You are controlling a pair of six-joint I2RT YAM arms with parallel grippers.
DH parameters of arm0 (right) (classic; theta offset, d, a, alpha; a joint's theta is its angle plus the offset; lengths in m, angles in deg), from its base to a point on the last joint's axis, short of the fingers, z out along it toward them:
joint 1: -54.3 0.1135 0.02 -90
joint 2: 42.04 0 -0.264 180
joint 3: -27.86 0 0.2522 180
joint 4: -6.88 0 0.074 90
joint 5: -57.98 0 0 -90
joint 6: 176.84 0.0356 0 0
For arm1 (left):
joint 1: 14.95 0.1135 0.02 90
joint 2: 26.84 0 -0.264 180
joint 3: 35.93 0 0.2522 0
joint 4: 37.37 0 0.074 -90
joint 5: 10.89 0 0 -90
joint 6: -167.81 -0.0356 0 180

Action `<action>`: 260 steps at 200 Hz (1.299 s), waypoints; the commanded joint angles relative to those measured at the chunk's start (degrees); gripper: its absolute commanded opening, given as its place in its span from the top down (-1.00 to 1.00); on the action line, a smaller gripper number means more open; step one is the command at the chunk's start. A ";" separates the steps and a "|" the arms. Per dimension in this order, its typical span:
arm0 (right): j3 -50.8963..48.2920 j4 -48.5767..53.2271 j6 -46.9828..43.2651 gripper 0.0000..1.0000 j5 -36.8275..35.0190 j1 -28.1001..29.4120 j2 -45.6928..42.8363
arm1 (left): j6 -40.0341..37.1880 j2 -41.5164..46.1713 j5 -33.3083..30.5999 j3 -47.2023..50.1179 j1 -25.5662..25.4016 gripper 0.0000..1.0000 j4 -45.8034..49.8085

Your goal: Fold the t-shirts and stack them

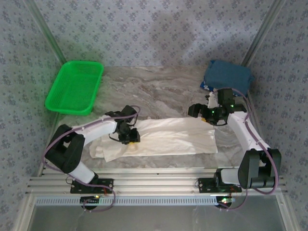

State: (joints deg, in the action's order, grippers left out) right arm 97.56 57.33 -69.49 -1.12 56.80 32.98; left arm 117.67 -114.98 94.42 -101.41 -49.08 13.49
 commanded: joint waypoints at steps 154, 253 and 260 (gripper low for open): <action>-7.52 -1.54 12.40 -0.92 -18.40 9.95 14.39 | 2.08 -21.65 -13.91 -13.94 14.00 0.90 4.05; -11.47 -9.03 23.91 -0.92 -15.81 17.90 15.81 | -8.36 -54.93 -12.21 -66.27 14.09 0.90 16.13; -11.05 -9.58 24.88 -0.92 -15.12 18.86 16.61 | -8.72 -57.28 -12.28 -69.86 14.22 0.90 17.14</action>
State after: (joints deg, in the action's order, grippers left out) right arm 88.41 49.76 -49.89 -20.23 72.50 45.73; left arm 112.42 -162.56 82.90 -163.97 -35.20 26.04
